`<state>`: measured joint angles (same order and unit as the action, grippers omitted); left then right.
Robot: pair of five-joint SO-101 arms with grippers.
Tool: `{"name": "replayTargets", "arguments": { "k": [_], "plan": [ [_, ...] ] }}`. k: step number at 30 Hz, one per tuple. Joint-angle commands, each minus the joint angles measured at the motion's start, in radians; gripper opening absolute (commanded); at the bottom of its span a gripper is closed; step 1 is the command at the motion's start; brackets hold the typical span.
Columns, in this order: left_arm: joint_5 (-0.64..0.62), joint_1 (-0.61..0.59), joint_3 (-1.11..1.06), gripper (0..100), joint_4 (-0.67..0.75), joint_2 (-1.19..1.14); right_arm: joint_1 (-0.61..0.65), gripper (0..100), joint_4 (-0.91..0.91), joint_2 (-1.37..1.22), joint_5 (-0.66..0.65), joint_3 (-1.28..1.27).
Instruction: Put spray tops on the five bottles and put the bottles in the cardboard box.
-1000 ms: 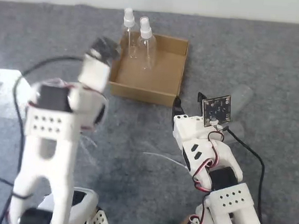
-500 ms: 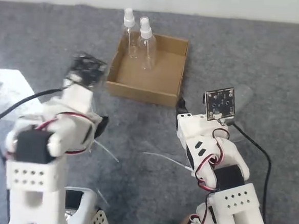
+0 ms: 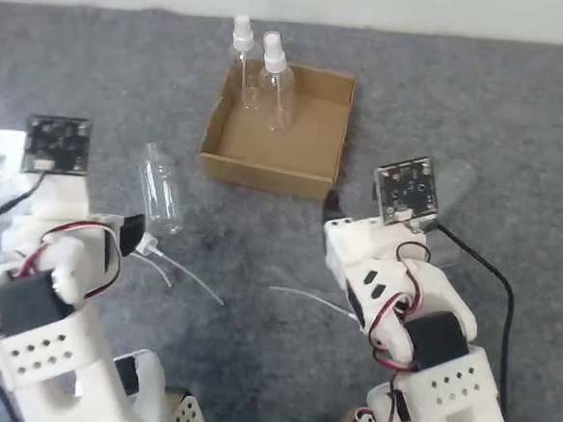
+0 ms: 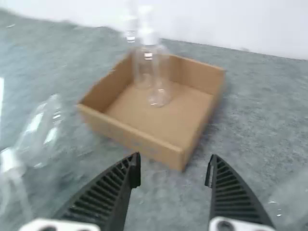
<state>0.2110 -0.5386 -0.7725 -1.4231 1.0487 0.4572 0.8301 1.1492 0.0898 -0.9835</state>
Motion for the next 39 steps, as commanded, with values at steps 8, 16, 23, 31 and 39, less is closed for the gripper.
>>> {"name": "replayTargets", "arguments": {
  "k": [8, 16, 23, 31, 39],
  "plan": [
    [-0.215, -0.120, -0.248, 31, 0.137, 0.203, 0.326, 20.9, 0.045, -0.143, -0.012, 0.187],
    [-0.321, -0.209, -0.338, 31, 0.261, 0.288, 0.460, 20.9, -0.128, -0.483, -0.012, 0.302],
    [-0.365, -0.273, -0.410, 31, 0.361, 0.295, 0.487, 20.9, -0.124, -0.779, -0.014, 0.539],
    [-0.407, -0.376, -0.417, 31, 0.387, 0.296, 0.593, 20.9, -0.105, -1.119, -0.048, 0.821],
    [-0.407, -0.430, -0.420, 31, 0.387, 0.296, 0.641, 20.9, 0.130, -1.428, -0.071, 1.201]
  ]
}}
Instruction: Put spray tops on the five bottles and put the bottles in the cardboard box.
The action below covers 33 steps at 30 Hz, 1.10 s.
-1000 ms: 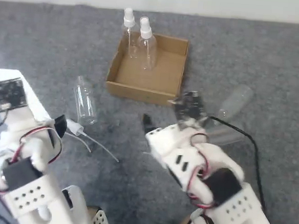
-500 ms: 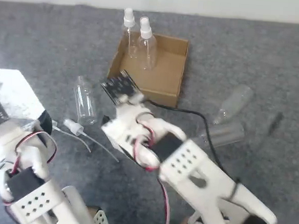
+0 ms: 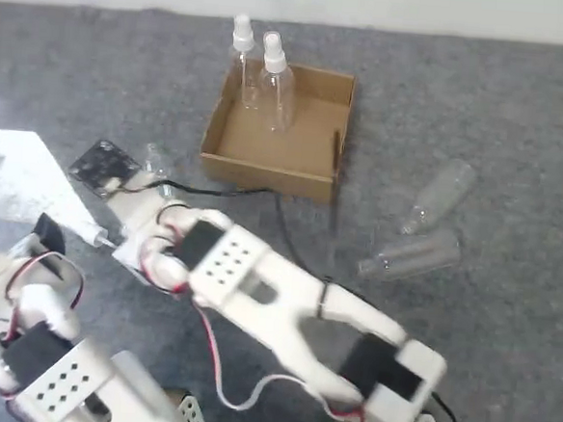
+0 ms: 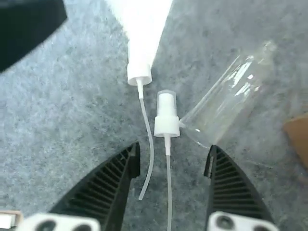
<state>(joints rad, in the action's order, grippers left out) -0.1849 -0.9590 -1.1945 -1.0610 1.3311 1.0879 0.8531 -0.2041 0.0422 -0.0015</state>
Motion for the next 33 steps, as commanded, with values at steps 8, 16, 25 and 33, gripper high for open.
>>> {"name": "replayTargets", "arguments": {
  "k": [8, 16, 25, 33],
  "plan": [
    [-0.011, -0.009, -0.025, 31, 0.075, 0.014, 0.039, 20.9, 0.249, -0.295, -0.089, 0.453],
    [-0.011, -0.009, -0.028, 31, 0.084, 0.014, 0.039, 20.9, 0.257, -0.437, -0.146, 0.552],
    [-0.011, -0.009, -0.030, 31, 0.084, 0.014, -0.005, 20.8, 0.257, -0.627, -0.181, 0.703],
    [-0.008, -0.009, -0.030, 31, 0.083, 0.014, -0.031, 7.6, 0.257, -0.750, -0.229, 0.806]
  ]
}}
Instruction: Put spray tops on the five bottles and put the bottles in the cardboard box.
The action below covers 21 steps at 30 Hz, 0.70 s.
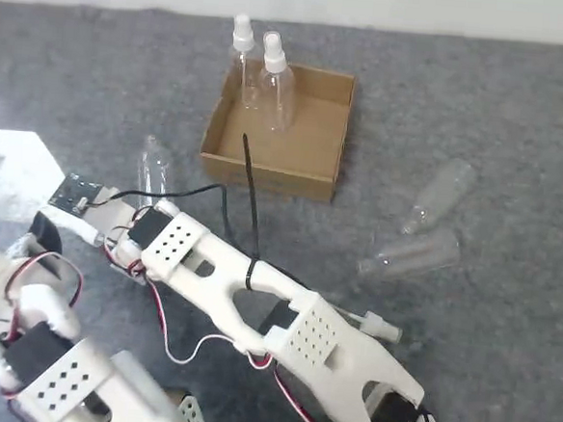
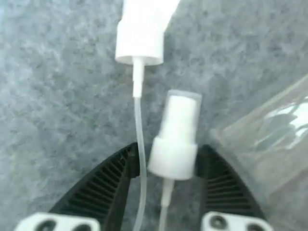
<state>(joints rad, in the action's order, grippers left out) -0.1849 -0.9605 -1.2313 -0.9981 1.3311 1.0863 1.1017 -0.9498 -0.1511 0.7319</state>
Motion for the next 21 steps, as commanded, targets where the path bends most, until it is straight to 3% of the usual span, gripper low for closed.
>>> {"name": "replayTargets", "arguments": {
  "k": [1, 21],
  "plan": [
    [-0.008, -0.008, 0.007, 31, 0.020, 0.014, -0.038, 6.5, 0.010, -0.004, -0.034, 0.072],
    [-0.006, -0.008, 0.007, 31, 0.020, 0.014, -0.134, 5.5, 0.590, 0.038, -0.034, 0.422]
  ]
}}
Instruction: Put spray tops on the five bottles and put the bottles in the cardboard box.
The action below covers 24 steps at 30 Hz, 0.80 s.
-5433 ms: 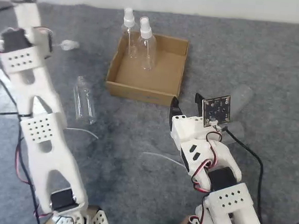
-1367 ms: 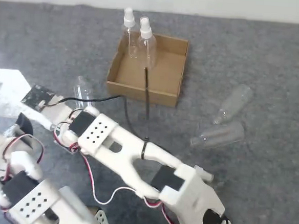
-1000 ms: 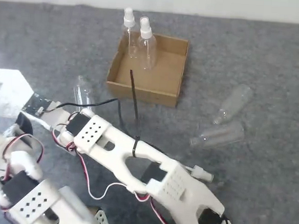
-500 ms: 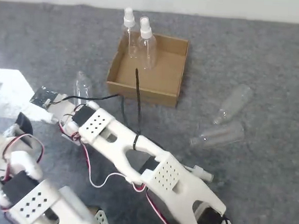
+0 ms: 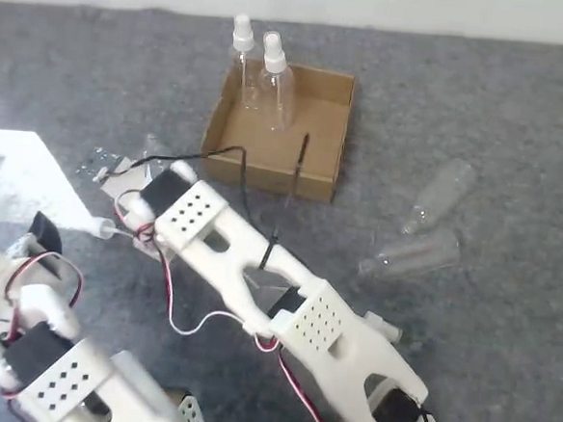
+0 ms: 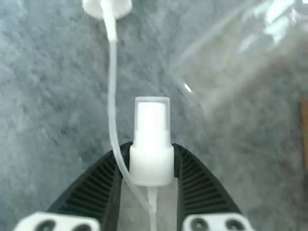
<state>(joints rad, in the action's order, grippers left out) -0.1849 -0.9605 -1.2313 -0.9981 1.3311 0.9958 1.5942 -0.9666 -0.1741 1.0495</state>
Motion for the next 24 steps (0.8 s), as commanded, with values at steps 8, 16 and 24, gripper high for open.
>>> {"name": "replayTargets", "arguments": {
  "k": [8, 16, 24],
  "plan": [
    [-0.006, -0.008, 0.007, 31, 0.020, 0.014, -0.081, 5.7, 0.200, 0.047, -0.023, 0.089],
    [-0.006, -0.008, 0.007, 31, 0.020, 0.014, -0.117, 5.5, 0.203, 0.056, -0.049, -0.023],
    [-0.006, -0.008, 0.007, 31, 0.020, 0.014, -0.128, 15.8, 0.202, 0.047, -0.052, -0.098]
  ]
}}
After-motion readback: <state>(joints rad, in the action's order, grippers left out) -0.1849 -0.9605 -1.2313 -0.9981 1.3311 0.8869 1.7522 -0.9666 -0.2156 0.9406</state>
